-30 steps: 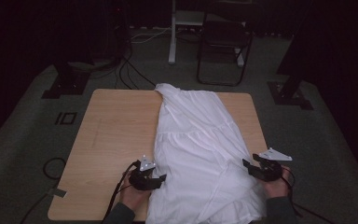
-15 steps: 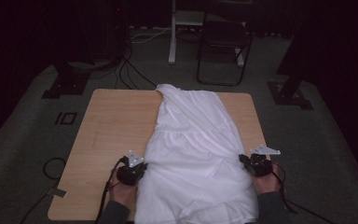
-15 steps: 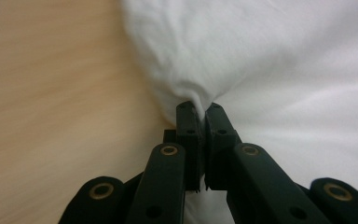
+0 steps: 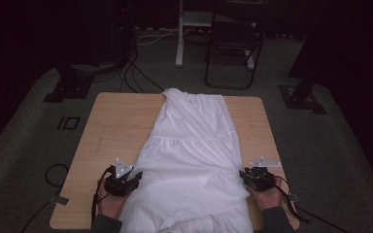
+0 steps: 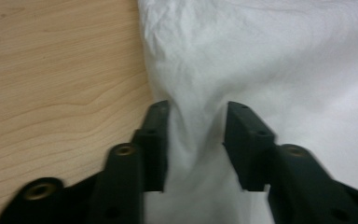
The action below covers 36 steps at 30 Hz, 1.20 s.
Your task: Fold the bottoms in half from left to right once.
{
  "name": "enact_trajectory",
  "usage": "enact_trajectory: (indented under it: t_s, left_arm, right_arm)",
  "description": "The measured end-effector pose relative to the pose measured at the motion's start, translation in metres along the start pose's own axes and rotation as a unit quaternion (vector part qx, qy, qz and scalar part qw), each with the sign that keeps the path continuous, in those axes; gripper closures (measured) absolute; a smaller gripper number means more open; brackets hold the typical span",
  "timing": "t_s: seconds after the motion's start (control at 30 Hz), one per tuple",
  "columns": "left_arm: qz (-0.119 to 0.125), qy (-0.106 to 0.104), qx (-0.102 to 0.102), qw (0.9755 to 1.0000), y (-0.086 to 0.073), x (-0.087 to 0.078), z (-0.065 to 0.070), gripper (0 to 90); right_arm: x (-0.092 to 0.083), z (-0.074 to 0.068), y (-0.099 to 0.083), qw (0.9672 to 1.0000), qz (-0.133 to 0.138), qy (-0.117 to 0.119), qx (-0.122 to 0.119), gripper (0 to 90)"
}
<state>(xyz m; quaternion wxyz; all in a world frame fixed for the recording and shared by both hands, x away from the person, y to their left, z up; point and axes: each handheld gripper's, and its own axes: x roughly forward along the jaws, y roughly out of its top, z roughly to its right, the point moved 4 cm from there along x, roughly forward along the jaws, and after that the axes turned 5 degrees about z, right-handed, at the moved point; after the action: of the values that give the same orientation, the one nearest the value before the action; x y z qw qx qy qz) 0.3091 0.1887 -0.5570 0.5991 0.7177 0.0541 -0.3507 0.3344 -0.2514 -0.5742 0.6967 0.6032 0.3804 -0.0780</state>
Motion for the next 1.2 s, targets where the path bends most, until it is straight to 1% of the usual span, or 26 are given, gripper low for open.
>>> enact_trajectory:
  t_s: [0.07, 0.1, 0.13, 0.17, 0.2, 0.27, 0.3, 0.33, 0.37, 0.4, 0.43, 0.53, 0.57, 0.6, 0.63, 0.67, 0.73, 0.8, 0.9, 0.97, 1.03, 1.07, 1.1, 1.13, 1.17, 1.2]
  left_arm:
    - [0.005, 0.002, -0.004, 1.0000, 0.002, 0.000, -0.001, 54.5]
    - [0.006, 0.003, -0.008, 0.9999, 0.003, 0.000, -0.001, 53.3]
    - [0.006, 0.003, -0.008, 0.9999, 0.003, 0.000, -0.001, 53.0]
    - [0.011, 0.005, -0.006, 0.9999, 0.004, -0.001, 0.002, 53.0]
    - [0.011, 0.008, 0.001, 0.9999, 0.004, -0.002, 0.005, 51.1]
    - [0.015, 0.011, 0.015, 0.9997, 0.003, -0.003, 0.011, 50.7]
    - [0.015, 0.010, 0.020, 0.9996, 0.003, -0.003, 0.014, 50.6]
    - [0.015, 0.010, 0.020, 0.9996, 0.003, -0.003, 0.014, 50.3]
    - [0.012, -0.008, 0.028, 0.9995, 0.001, -0.001, 0.023, 50.3]
    - [0.008, -0.014, 0.033, 0.9993, 0.000, 0.001, 0.027, 49.5]
    - [-0.001, -0.019, 0.042, 0.9989, -0.002, 0.005, 0.032, 49.0]
    - [-0.029, -0.010, 0.069, 0.9972, -0.010, 0.021, 0.040, 48.8]
    - [-0.035, -0.004, 0.079, 0.9963, -0.012, 0.026, 0.041, 49.5]
    - [-0.034, -0.004, 0.082, 0.9961, -0.012, 0.031, 0.040, 49.9]
    - [-0.033, -0.009, 0.072, 0.9968, -0.011, 0.034, 0.038, 50.1]
    - [-0.037, -0.009, 0.068, 0.9969, -0.008, 0.037, 0.035, 50.2]
    - [-0.040, -0.002, 0.066, 0.9970, -0.001, 0.046, 0.029, 50.5]
    - [-0.039, -0.006, 0.060, 0.9974, 0.007, 0.058, 0.022, 50.4]
    - [-0.038, -0.007, 0.054, 0.9978, 0.019, 0.075, 0.013, 50.1]
    - [-0.037, -0.007, 0.044, 0.9983, 0.027, 0.086, 0.007, 49.2]
    - [-0.042, -0.008, 0.030, 0.9987, 0.034, 0.094, 0.004, 48.1]
    - [-0.042, -0.006, 0.029, 0.9987, 0.036, 0.096, 0.004, 48.0]
    - [-0.041, -0.003, 0.028, 0.9988, 0.037, 0.096, 0.004, 47.9]
    - [-0.041, -0.003, 0.028, 0.9988, 0.037, 0.096, 0.004, 47.9]
    - [-0.029, 0.000, 0.023, 0.9993, 0.037, 0.089, 0.007, 47.9]
    - [-0.022, -0.001, 0.021, 0.9995, 0.037, 0.084, 0.008, 47.7]
  right_arm:
    - [-0.005, -0.002, 0.002, 0.9996, 0.026, 0.010, 0.004, 58.0]
    - [-0.008, -0.005, 0.006, 0.9992, 0.037, 0.013, -0.004, 56.6]
    - [-0.008, -0.005, 0.006, 0.9992, 0.037, 0.013, -0.004, 56.6]
    - [-0.010, -0.008, 0.008, 0.9989, 0.043, 0.016, -0.008, 56.1]
    - [-0.012, -0.017, 0.012, 0.9982, 0.047, 0.028, -0.025, 54.8]
    - [-0.008, -0.023, 0.009, 0.9986, 0.030, 0.028, -0.034, 53.2]
    - [-0.003, -0.024, 0.006, 0.9990, 0.014, 0.023, -0.036, 52.1]
    - [-0.003, -0.024, 0.006, 0.9990, 0.014, 0.023, -0.036, 52.1]
    - [0.000, -0.025, 0.003, 0.9990, 0.003, 0.020, -0.039, 51.0]
    - [0.010, -0.026, -0.004, 0.9987, -0.021, 0.022, -0.042, 50.9]
    - [0.013, -0.026, -0.006, 0.9985, -0.026, 0.021, -0.044, 51.0]
    - [0.018, -0.025, -0.004, 0.9986, -0.022, 0.024, -0.042, 53.3]
    - [0.020, -0.023, -0.003, 0.9987, -0.019, 0.023, -0.042, 53.3]
    - [0.023, -0.020, -0.001, 0.9988, -0.016, 0.023, -0.040, 53.3]
    - [0.026, -0.018, 0.001, 0.9989, -0.015, 0.023, -0.037, 53.5]
    - [0.029, -0.016, 0.004, 0.9990, -0.013, 0.021, -0.036, 53.6]
    - [0.036, -0.009, 0.010, 0.9992, -0.011, 0.016, -0.034, 53.7]
    - [0.045, 0.000, 0.018, 0.9995, -0.011, 0.010, -0.029, 54.0]
    - [0.058, 0.012, 0.030, 0.9997, -0.011, 0.000, -0.021, 54.1]
    - [0.067, 0.020, 0.039, 0.9998, -0.013, -0.006, -0.013, 54.0]
    - [0.074, 0.025, 0.045, 0.9997, -0.018, -0.013, -0.006, 53.6]
    - [0.076, 0.025, 0.048, 0.9996, -0.022, -0.018, -0.007, 52.6]
    - [0.077, 0.025, 0.051, 0.9993, -0.024, -0.025, -0.013, 51.8]
    - [0.077, 0.025, 0.051, 0.9993, -0.024, -0.025, -0.013, 51.8]
    - [0.075, 0.023, 0.053, 0.9992, -0.020, -0.031, -0.015, 51.5]
    - [0.064, 0.012, 0.059, 0.9996, 0.015, -0.022, -0.013, 50.5]
